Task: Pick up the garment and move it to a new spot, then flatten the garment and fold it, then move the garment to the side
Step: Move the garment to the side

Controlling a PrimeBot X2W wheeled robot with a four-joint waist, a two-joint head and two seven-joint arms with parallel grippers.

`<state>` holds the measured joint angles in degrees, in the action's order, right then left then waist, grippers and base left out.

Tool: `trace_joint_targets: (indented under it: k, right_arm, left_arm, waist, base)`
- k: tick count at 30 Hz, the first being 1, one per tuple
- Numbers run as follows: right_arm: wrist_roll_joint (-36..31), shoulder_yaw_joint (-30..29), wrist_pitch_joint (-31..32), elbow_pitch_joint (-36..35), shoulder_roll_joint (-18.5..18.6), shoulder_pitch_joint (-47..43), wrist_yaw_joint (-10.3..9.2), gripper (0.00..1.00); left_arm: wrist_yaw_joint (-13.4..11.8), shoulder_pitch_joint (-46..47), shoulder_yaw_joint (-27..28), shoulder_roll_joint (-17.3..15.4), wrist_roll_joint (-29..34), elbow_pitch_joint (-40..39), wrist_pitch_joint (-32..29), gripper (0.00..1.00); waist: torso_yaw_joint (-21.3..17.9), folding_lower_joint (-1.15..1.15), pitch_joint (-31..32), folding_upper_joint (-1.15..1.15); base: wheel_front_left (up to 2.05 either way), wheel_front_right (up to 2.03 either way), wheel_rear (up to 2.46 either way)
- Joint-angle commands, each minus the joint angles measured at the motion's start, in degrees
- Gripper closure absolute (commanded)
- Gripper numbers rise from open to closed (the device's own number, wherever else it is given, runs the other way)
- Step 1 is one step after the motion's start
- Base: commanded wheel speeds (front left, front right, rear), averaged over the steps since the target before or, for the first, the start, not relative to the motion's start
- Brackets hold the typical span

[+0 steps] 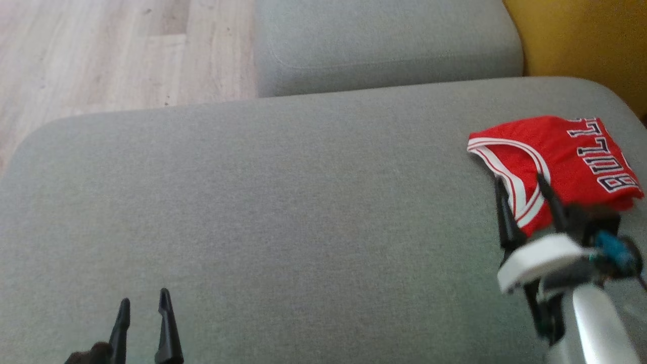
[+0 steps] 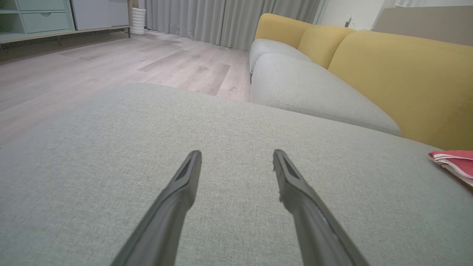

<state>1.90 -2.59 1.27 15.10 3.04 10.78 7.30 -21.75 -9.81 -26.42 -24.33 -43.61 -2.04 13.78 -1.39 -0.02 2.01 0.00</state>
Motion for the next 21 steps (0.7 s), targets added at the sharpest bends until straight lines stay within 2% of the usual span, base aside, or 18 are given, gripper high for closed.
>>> trace_joint_targets:
  k: [1, 5, 10, 21]
  right_arm:
    - [2.7, 3.2, -1.7, -4.3, -0.1, -1.1, 0.19, 0.00]
    - [7.1, 6.7, -3.8, -7.9, -0.1, -8.3, 0.19, 0.00]
    - [9.0, 7.6, -6.4, -9.8, -0.1, -14.9, 0.19, 0.00]
    - [8.2, 7.1, -8.9, -9.0, -0.2, -18.6, 0.19, 0.00]
  left_arm:
    - [-0.3, 1.4, 2.5, -1.2, 0.4, -1.8, 0.9, 0.00]
    - [-0.2, 0.0, 2.3, -1.4, 0.6, -1.8, 0.9, 0.00]
    - [0.0, -0.8, 1.5, -1.4, 0.6, -1.8, 0.8, 0.00]
    - [0.9, -1.0, -0.2, -0.9, 0.2, -1.0, -0.2, 0.00]
  waist:
    - [1.0, 0.02, 1.0, 0.00]
    - [1.6, 0.02, 1.8, 0.00]
    - [2.3, 0.02, 2.9, 0.00]
    - [2.6, 0.02, 4.1, 0.00]
  base:
    - [0.00, 0.00, 0.00]
    - [0.00, 0.00, 0.00]
    - [0.00, 0.00, 0.00]
    - [0.00, 0.00, 0.00]
